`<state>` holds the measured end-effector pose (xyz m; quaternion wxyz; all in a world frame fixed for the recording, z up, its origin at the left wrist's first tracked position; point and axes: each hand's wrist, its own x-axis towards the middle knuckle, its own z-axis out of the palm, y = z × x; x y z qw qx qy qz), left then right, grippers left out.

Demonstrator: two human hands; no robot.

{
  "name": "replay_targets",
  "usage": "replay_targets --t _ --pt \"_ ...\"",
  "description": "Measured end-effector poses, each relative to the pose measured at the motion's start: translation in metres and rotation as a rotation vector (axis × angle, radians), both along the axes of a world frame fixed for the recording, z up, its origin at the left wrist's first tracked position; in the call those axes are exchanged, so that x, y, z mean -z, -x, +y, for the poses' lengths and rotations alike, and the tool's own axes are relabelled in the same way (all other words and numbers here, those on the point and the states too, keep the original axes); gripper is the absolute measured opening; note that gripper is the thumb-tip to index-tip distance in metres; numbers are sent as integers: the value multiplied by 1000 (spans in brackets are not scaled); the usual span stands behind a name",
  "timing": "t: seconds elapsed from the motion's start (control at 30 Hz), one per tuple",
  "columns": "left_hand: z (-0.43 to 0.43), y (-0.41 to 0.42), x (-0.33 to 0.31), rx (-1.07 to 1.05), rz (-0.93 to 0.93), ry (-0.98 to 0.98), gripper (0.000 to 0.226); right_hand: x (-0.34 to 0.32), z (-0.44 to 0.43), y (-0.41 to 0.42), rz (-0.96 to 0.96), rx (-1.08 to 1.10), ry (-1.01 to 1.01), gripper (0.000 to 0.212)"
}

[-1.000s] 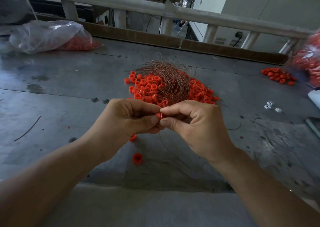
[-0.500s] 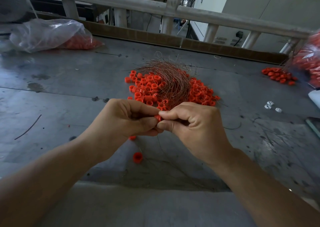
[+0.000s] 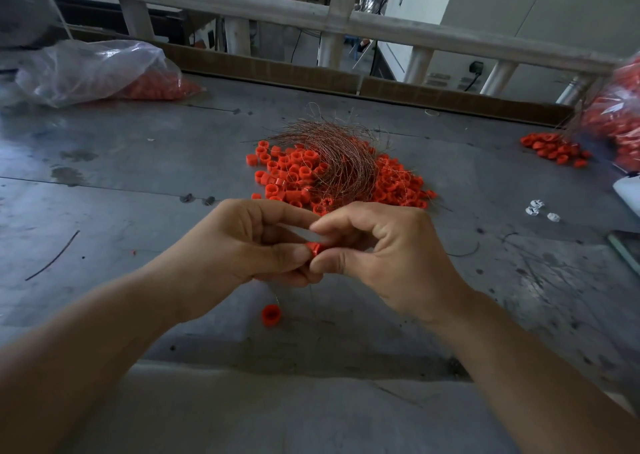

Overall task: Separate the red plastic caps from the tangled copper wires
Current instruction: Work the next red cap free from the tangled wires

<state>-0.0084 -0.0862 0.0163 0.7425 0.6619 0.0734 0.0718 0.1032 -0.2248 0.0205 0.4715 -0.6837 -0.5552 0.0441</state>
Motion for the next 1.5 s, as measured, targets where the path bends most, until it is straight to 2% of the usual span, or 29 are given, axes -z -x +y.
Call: replay_targets --t 0.1,0.2,0.33,0.43,0.53,0.73,0.87,1.0,1.07,1.17,1.33,1.5 --pt "2 0 1 29 44 -9 43 -2 -3 -3 30 -95 135 39" --pt "2 0 2 75 71 -15 55 -4 -4 -4 -4 -158 213 28" --pt "2 1 2 117 16 44 61 -4 -2 -3 -99 -135 176 16" --pt "-2 1 3 109 -50 -76 72 -2 -1 -2 -183 -94 162 12" --pt "-8 0 4 37 -91 -148 62 -2 -2 -1 -208 -82 158 10" --pt "-16 3 4 8 -142 -88 61 -1 -2 4 -181 -83 135 7" --pt "-12 3 2 4 -139 -43 53 -1 -1 5 -74 -86 112 9" --pt "-4 3 -3 86 -116 119 59 -6 -2 -1 37 -117 84 14" --pt "-2 2 -2 87 -122 73 50 -7 -3 -2 71 -123 47 20" --pt "-3 2 -2 52 -147 60 39 -4 -3 2 249 -88 -79 26" --pt "-2 2 0 -13 -170 39 39 3 0 5 21 38 -258 25" --pt "-5 1 0 -101 -174 -48 24 3 0 5 -235 73 -251 17"
